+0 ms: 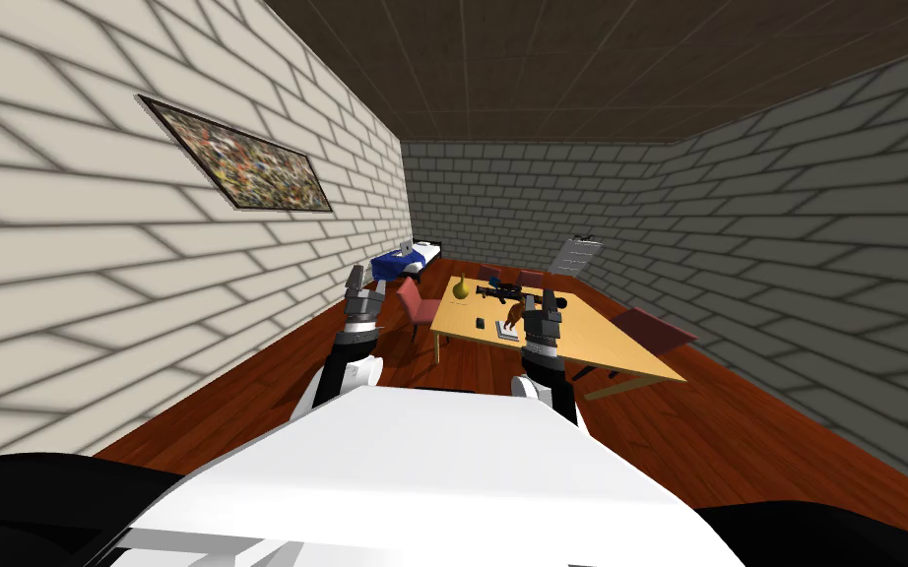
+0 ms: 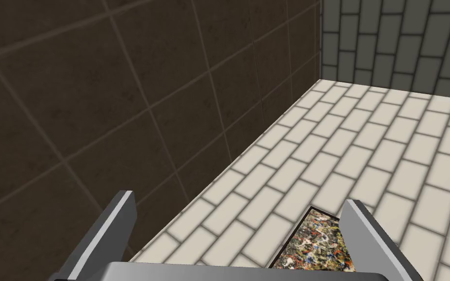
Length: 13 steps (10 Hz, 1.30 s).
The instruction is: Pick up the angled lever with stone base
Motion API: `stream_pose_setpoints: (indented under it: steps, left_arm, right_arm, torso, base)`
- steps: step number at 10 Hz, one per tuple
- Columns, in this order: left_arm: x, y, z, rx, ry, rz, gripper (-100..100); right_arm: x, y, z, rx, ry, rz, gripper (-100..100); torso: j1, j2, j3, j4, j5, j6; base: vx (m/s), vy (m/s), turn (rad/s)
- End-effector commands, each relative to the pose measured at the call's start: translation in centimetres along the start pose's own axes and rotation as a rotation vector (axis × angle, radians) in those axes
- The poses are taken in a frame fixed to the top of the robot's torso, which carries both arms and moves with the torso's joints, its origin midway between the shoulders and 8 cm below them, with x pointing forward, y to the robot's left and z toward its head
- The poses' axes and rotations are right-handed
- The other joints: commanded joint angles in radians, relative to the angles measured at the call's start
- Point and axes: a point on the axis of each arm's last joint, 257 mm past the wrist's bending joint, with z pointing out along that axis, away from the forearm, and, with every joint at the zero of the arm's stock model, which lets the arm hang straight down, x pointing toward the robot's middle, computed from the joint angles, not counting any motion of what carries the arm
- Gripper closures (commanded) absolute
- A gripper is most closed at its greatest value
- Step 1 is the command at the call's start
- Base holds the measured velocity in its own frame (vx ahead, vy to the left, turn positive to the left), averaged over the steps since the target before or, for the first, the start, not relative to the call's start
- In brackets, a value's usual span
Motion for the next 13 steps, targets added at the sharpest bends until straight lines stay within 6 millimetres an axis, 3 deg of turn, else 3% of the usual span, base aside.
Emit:
stream_pose_setpoints:
  steps: [1,5,6,9,10,12,13]
  left_arm:
    - [0.0,0.0,0.0,0.0,0.0,0.0,0]
    - [0.0,0.0,0.0,0.0,0.0,0.0,0]
    - [0.0,0.0,0.0,0.0,0.0,0.0,0]
    - [0.0,0.0,0.0,0.0,0.0,0.0,0]
    - [0.0,0.0,0.0,0.0,0.0,0.0,0]
    - [0.0,0.0,0.0,0.0,0.0,0.0,0]
    - [0.0,0.0,0.0,0.0,0.0,0.0,0]
  right_arm:
    - [0.8,-1.7,0.1,0.04,0.043,0.017,-100]
    - [2.0,-6.1,0.4,0.149,0.1,0.08,-100]
    - [2.0,-6.1,0.4,0.149,0.1,0.08,-100]
    - [2.7,-10.8,0.6,0.265,0.128,0.148,-100]
    - [2.7,-11.0,0.5,0.275,0.128,0.156,-100]
    - [2.9,-14.5,0.6,0.362,0.135,0.203,-100]
    - [3.0,-14.9,0.4,0.379,0.132,0.217,-100]
  torso:
    - [0.0,0.0,0.0,0.0,0.0,0.0]
    - [0.002,-0.002,-0.001,0.0,0.001,0.0]
    - [0.003,-0.002,-0.001,0.0,0.001,0.0]
    - [0.002,-0.002,-0.001,0.0,0.0,0.0]
    - [0.003,-0.002,-0.001,-0.001,0.001,0.0]
    - [0.002,-0.002,-0.001,0.0,0.0,0.0]
    - [0.002,-0.002,-0.001,-0.001,0.0,0.0]
  base:
    - [0.006,0.022,0.058]
    - [0.019,0.04,0.062]
    - [0.015,0.031,0.018]
    - [0.021,0.035,0.071]
    - [0.022,0.029,0.029]
    - [0.025,0.027,0.079]
    - [0.02,0.022,0.034]
